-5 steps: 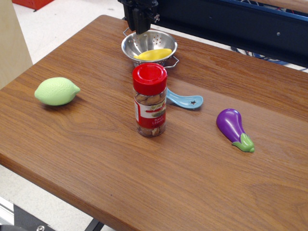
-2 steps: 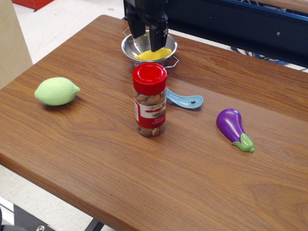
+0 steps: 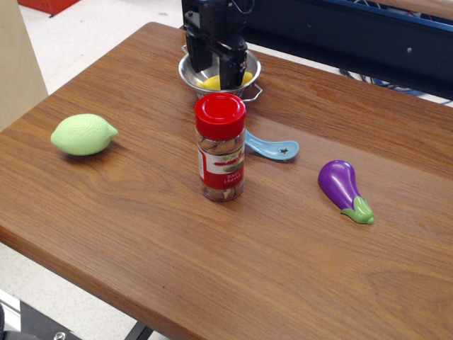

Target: Take banana out of colander

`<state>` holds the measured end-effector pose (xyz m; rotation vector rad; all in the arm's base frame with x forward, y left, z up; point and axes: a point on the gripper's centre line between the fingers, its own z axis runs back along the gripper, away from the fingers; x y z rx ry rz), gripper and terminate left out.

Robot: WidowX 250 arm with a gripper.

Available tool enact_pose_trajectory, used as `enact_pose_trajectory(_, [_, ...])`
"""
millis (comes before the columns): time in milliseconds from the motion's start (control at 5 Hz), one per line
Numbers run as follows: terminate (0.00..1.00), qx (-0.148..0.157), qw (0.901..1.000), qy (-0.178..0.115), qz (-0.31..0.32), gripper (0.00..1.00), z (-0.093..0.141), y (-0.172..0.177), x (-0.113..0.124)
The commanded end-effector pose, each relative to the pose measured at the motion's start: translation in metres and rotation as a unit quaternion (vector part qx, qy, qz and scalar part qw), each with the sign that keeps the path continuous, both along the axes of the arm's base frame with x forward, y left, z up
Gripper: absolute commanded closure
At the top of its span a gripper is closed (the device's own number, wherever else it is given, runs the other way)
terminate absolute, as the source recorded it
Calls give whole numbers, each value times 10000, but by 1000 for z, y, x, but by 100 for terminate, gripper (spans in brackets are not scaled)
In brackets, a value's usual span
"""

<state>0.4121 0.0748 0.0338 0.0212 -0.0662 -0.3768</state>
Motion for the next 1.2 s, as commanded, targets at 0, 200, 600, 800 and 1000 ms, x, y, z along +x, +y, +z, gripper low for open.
enact_pose_trajectory(0, [0, 140, 9997, -132, 179, 100, 10, -5, 30])
enact_pose_trajectory(200, [0, 88, 9989, -293, 350, 100, 24, -3, 33])
enact_pose_trajectory(600, [0, -300, 9932, -864, 726, 100, 80, -5, 31])
enact_pose_trajectory(800, [0, -546, 9882, -1145, 853, 100, 112, -5, 20])
enact_pose_trajectory(1000, [0, -830, 9878, -1096, 733, 100, 132, -10, -7])
